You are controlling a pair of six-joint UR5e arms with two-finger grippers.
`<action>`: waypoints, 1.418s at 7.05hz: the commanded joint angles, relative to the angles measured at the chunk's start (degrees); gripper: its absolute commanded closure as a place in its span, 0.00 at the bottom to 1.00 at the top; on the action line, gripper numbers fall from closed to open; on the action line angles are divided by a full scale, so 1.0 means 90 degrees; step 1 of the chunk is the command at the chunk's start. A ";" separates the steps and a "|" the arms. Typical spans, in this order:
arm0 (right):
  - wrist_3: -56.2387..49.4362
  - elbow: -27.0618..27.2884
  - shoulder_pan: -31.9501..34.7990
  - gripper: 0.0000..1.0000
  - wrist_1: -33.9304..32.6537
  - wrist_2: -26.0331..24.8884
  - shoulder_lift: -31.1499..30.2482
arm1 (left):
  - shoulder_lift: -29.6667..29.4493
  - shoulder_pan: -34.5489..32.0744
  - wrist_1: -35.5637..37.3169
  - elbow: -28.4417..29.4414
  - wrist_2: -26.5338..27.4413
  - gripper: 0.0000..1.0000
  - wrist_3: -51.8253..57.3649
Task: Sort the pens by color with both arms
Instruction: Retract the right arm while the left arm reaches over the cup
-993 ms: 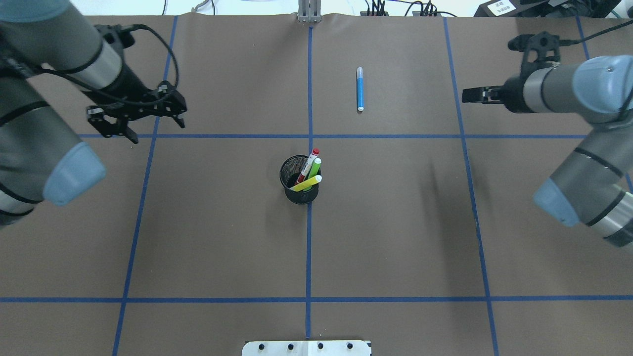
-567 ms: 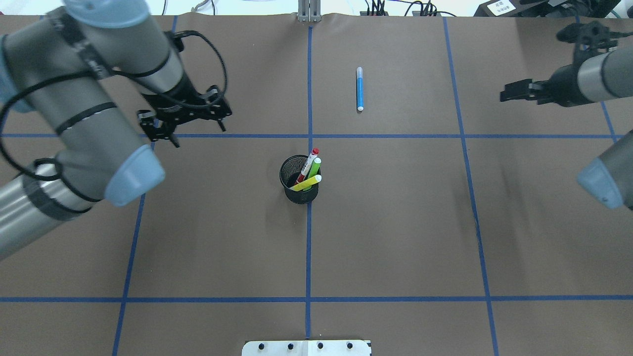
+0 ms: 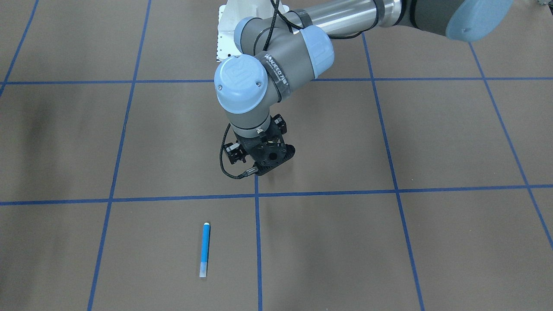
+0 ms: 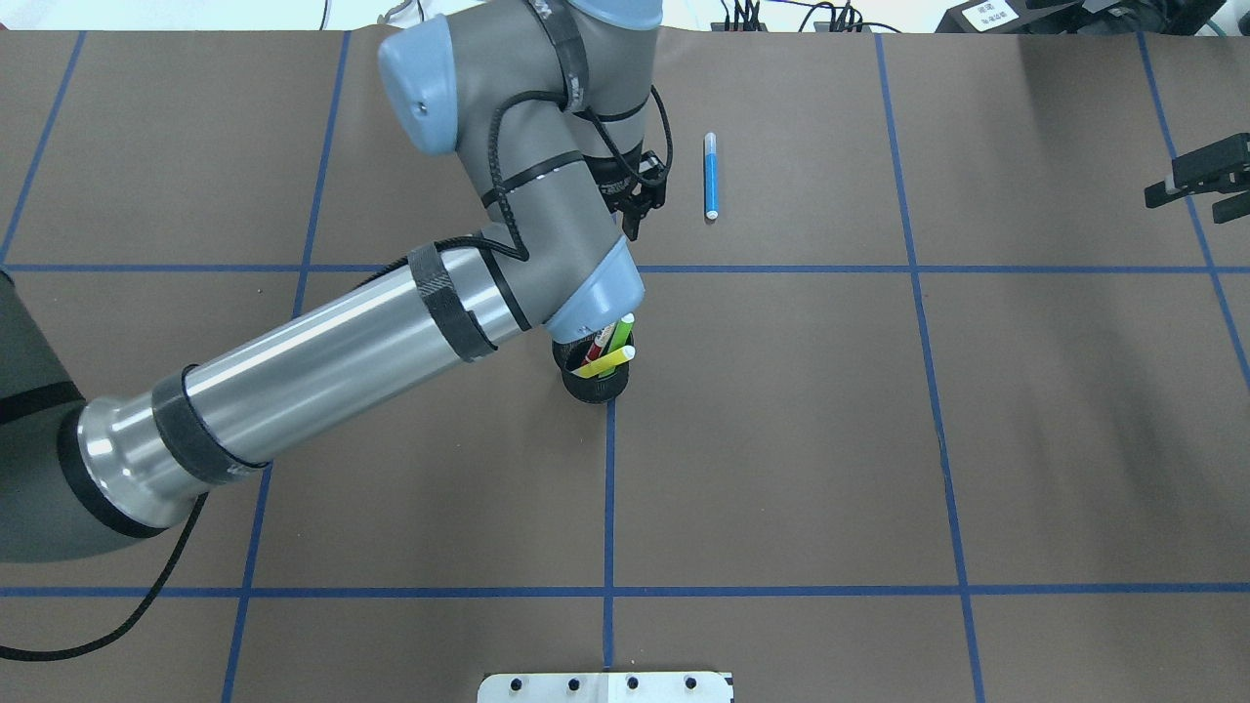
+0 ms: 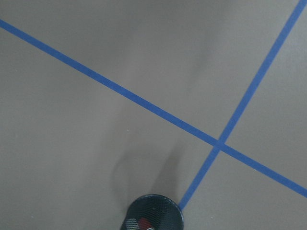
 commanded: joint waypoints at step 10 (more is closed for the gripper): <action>-0.1711 0.0340 0.0207 0.02 -0.1647 -0.0611 0.0128 | 0.0114 0.0276 0.0232 -0.0170 0.0234 0.65 -0.0178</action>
